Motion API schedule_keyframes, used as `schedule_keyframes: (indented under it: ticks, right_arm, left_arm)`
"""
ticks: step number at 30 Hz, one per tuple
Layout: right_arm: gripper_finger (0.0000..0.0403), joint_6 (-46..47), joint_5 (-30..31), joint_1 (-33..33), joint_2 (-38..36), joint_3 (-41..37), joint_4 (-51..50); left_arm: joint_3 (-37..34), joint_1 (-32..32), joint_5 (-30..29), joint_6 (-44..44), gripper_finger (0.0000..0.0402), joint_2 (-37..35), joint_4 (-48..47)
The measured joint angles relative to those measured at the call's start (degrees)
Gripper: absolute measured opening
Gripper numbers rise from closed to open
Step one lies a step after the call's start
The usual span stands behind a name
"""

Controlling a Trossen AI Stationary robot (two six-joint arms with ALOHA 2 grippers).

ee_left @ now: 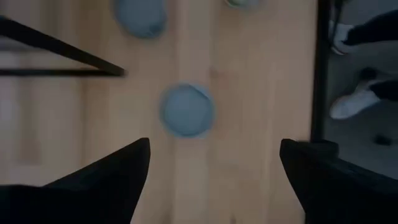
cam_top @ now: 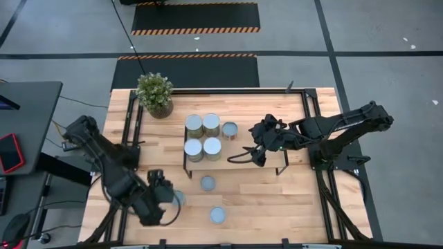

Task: Pick and place cans onto a shelf
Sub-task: Put the canned green peas on the shelf

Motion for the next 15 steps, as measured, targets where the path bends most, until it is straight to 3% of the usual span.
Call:
schedule_keyframes:
  ticks: [8,15]
  right_arm:
    - [0.0347,1.25,2.58,1.50,0.19,2.34,1.50]
    - [0.0347,0.31,3.10,2.17,0.83,4.78,1.26]
  left_arm:
    - [-13.47,-5.81,0.39,-10.23,0.0363,-0.02,11.86]
    - [-26.18,-6.58,0.60,-20.04,0.0363,0.00,24.03]
